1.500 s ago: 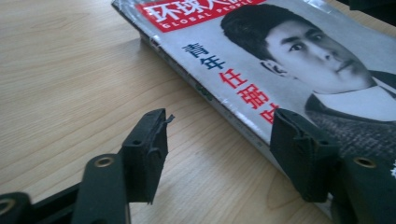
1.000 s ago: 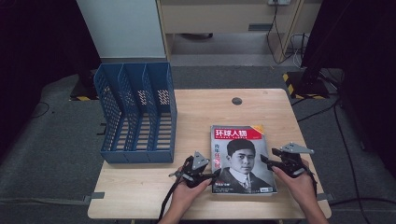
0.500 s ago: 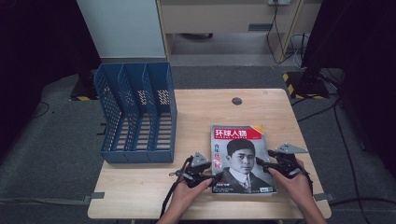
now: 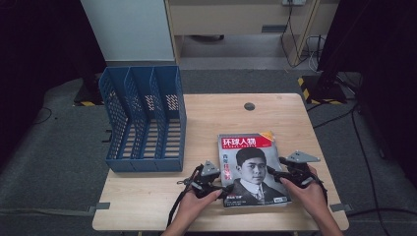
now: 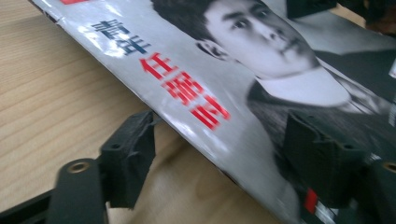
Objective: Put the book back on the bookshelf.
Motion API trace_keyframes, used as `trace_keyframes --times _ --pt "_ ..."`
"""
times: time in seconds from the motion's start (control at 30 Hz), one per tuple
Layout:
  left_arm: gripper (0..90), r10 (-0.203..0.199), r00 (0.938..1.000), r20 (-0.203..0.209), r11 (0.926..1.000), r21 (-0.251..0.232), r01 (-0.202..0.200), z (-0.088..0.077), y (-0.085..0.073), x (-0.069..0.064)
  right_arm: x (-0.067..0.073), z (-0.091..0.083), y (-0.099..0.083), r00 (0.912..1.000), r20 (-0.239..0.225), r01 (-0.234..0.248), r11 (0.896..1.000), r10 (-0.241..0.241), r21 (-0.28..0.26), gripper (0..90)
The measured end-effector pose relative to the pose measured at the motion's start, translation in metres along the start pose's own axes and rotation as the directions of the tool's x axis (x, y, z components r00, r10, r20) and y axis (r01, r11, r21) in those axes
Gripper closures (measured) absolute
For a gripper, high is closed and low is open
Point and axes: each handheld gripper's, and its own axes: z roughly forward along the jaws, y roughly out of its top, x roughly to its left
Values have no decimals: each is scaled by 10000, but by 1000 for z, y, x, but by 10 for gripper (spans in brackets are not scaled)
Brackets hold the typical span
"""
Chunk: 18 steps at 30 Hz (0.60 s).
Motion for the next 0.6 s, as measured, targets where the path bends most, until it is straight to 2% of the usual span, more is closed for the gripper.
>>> trace_keyframes --times 0.07,0.1,0.23,0.3,0.33,0.37,0.4,0.43,0.47,0.6 --pt "239 -33 10000 -64 10000 -60 33 2 1 2 0 0 0 10000 -30 11 10000 -11 7 325" --pt "221 -92 10000 -22 9999 -47 92 6 4 6 -1 1 1 9999 -160 -55 10000 55 -22 279" --pt "220 -219 9997 86 9997 -47 219 10 9 15 0 4 3 9995 -288 -103 9999 105 67 225" --pt "226 -180 9998 110 9998 -69 181 11 10 17 0 5 3 9997 -226 -82 9999 84 77 226" --pt "227 -290 9993 217 9996 -70 291 14 13 24 3 8 5 9997 6 225 9997 -225 122 209" --pt "227 -290 9993 217 9996 -70 291 14 13 24 4 9 6 9997 61 215 9997 -216 124 204" --pt "227 -603 9976 345 9981 -58 606 18 15 29 4 11 8 9997 86 243 9995 -245 214 195" --pt "229 -603 9976 345 9981 -58 606 18 15 29 4 11 8 9997 86 243 9995 -245 214 195" --pt "235 -715 9965 441 9974 34 715 21 19 31 2 13 11 9996 6 280 9989 -281 365 192" --pt "240 -647 9972 379 9974 358 633 23 26 31 0 17 14 9994 -175 321 9983 -313 486 202"
